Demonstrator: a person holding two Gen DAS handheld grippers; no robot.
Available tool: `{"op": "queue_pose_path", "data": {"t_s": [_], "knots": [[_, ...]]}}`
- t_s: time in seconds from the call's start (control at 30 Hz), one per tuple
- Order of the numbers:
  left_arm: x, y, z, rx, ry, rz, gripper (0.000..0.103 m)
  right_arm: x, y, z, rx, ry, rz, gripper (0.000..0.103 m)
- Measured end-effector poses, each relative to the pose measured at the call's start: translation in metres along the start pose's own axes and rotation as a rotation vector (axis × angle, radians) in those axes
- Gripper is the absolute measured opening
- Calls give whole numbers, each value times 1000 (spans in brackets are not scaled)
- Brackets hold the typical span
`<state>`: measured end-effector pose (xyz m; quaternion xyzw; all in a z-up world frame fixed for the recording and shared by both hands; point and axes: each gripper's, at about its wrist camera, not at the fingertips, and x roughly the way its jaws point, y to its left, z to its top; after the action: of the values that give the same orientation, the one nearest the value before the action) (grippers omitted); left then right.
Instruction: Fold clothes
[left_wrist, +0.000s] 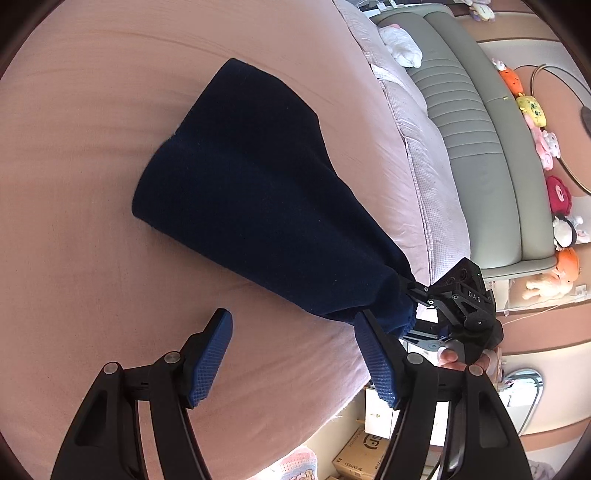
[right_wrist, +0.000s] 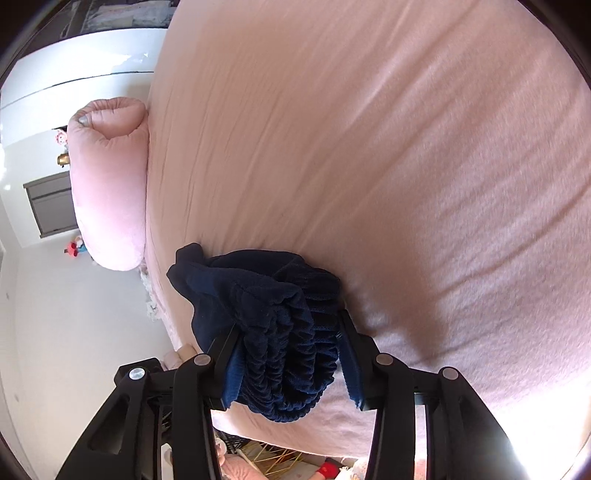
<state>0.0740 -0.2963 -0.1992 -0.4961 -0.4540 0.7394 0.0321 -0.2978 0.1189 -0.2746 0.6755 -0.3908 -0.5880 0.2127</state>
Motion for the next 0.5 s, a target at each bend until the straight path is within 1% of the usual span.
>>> {"op": "queue_pose_path", "data": {"t_s": [0.1, 0.37, 0.5], "knots": [[-1, -3, -9, 15, -4, -26, 75, 9, -1, -16, 17, 31, 18, 43], [-4, -14, -19, 36, -5, -12, 76, 27, 1, -54, 35, 107, 40, 43], [-7, -22, -32, 64, -20, 42, 76, 31, 3, -70, 21, 99, 33, 43]]}}
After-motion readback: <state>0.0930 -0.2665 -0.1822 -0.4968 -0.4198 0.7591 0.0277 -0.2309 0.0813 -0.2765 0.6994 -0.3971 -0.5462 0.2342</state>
